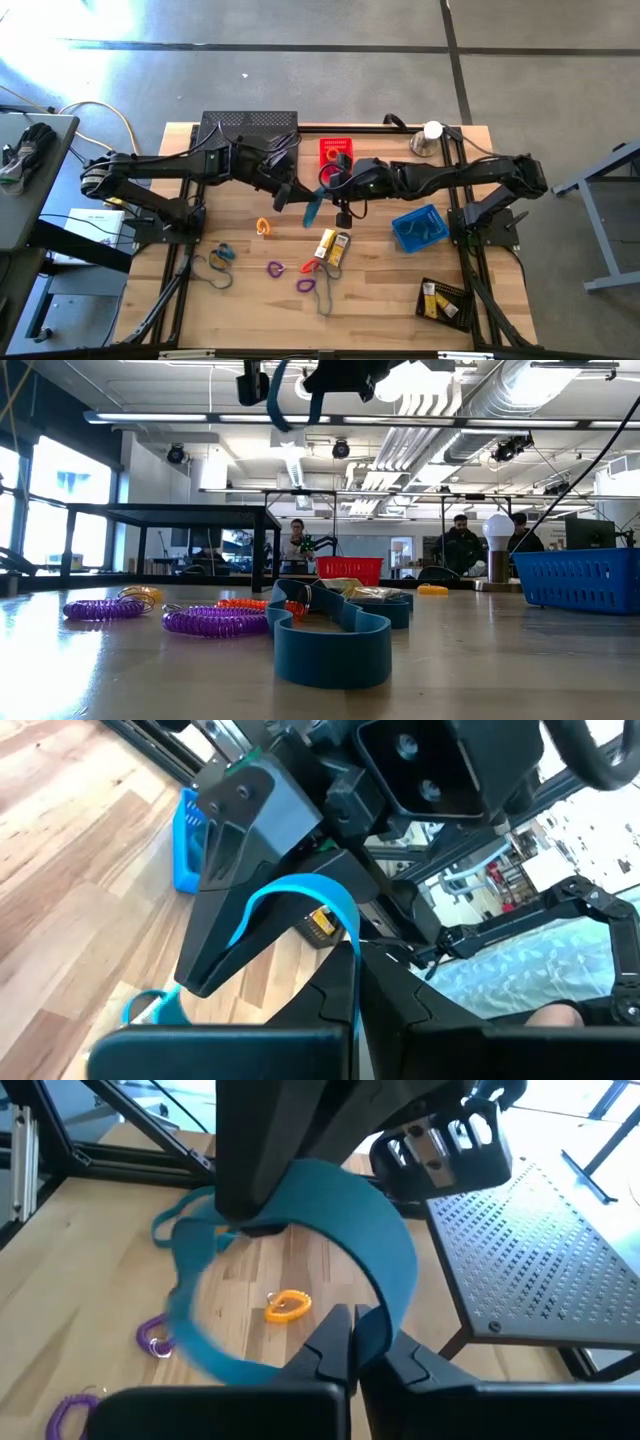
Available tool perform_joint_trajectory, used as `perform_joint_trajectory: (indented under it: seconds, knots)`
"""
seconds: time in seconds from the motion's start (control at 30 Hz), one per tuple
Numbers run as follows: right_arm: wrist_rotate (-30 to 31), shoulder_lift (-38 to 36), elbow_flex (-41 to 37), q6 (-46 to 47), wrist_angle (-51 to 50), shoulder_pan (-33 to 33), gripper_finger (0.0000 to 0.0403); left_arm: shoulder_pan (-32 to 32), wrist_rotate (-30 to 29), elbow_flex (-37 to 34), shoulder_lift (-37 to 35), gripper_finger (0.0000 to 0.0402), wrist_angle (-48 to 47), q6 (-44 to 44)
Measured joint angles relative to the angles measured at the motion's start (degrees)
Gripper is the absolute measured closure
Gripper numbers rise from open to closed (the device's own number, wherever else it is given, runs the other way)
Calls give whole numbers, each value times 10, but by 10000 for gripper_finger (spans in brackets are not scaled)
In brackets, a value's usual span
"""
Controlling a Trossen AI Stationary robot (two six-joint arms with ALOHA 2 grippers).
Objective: Pick & Place Office Desk Supplies
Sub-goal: Put the blue rubber band into the blue bin
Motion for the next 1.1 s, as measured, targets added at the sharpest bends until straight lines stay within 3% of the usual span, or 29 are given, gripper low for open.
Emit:
perform_joint_trajectory:
  seconds: [0.17, 0.33, 0.67, 0.87, 1.1]
  knots:
    - [0, 0, 0, 0, -13, 0, 400, -3, -21, 0, 0, 394, 0, 37]
    - [4, -1, 0, 0, -31, 0, 400, -28, -75, 0, 0, 356, 2, 91]
    - [83, -62, 0, 2, -170, 17, 400, -35, -114, 0, 0, 277, 2, 111]
    - [124, -111, 0, 94, -322, 52, 400, -35, -138, 0, 0, 266, 2, 111]
    - [101, -169, 0, 256, -530, 103, 400, -35, -138, -1, 0, 266, 2, 111]
